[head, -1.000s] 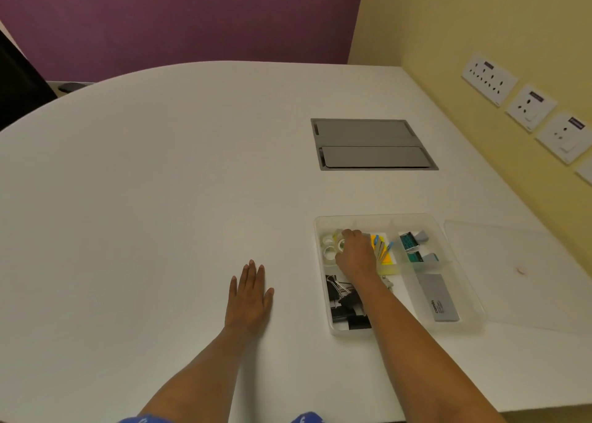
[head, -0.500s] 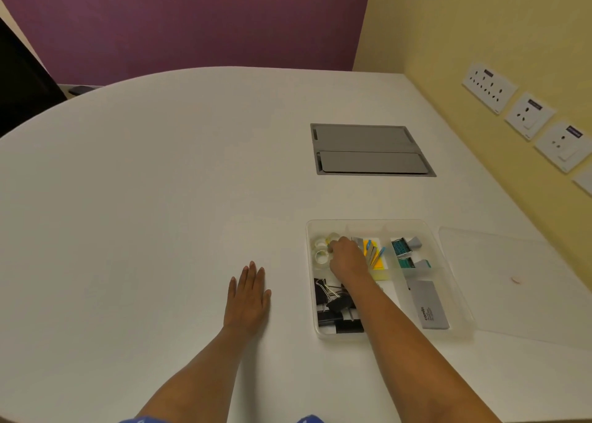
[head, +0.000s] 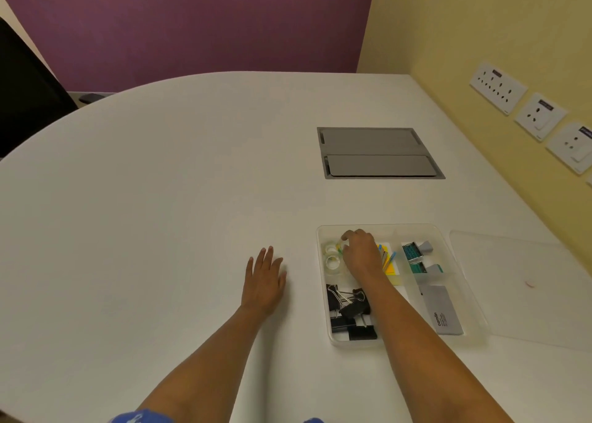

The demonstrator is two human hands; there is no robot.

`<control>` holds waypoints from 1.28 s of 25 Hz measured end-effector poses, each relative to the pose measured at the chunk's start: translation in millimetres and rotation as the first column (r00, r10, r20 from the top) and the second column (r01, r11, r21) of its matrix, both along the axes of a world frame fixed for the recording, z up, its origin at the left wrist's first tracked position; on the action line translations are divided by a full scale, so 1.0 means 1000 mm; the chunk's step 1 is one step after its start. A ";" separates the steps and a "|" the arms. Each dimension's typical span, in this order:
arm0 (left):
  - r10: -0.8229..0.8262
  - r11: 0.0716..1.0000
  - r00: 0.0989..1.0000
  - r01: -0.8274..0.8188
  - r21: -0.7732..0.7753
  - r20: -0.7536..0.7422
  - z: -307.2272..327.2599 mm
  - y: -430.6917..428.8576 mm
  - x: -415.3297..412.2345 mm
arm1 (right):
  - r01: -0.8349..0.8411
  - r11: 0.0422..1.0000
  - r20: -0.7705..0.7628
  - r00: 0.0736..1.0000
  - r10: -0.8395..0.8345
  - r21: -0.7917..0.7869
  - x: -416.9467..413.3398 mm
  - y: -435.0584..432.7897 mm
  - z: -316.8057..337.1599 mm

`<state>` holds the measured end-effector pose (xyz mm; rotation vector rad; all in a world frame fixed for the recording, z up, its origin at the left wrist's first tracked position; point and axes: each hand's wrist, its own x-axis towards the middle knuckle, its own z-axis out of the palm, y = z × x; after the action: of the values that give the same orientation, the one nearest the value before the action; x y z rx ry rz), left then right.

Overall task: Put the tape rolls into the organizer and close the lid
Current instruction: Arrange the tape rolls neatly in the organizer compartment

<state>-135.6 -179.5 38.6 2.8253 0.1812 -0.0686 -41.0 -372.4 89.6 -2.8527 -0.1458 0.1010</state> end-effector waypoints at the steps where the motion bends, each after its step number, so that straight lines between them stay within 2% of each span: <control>1: -0.009 1.000 1.000 0.009 -0.006 0.017 0.005 0.000 0.006 | 0.014 1.000 0.002 1.000 -0.014 0.006 0.002 0.000 0.001; 7: -0.055 0.991 0.993 0.068 -0.118 0.109 0.029 -0.020 0.039 | 0.048 0.998 -0.001 0.999 -0.048 0.032 0.010 -0.011 0.004; 15: -0.043 0.991 0.989 0.061 -0.120 0.143 0.031 -0.078 0.069 | -0.092 0.995 0.001 0.996 0.092 0.035 0.030 -0.039 -0.002; 23: -0.036 0.999 0.999 0.037 0.016 -0.018 0.022 -0.103 0.083 | -0.202 0.978 0.016 0.979 0.201 0.061 0.051 -0.052 -0.007; 32: -0.038 0.999 0.996 0.040 0.024 -0.082 0.022 -0.103 0.078 | -0.317 0.945 -0.046 0.946 0.321 0.085 0.051 -0.042 -0.012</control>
<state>-57.6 -282.2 60.6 2.8537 0.1459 -0.1917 9.7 -414.9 77.4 -2.7208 -0.5867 0.2407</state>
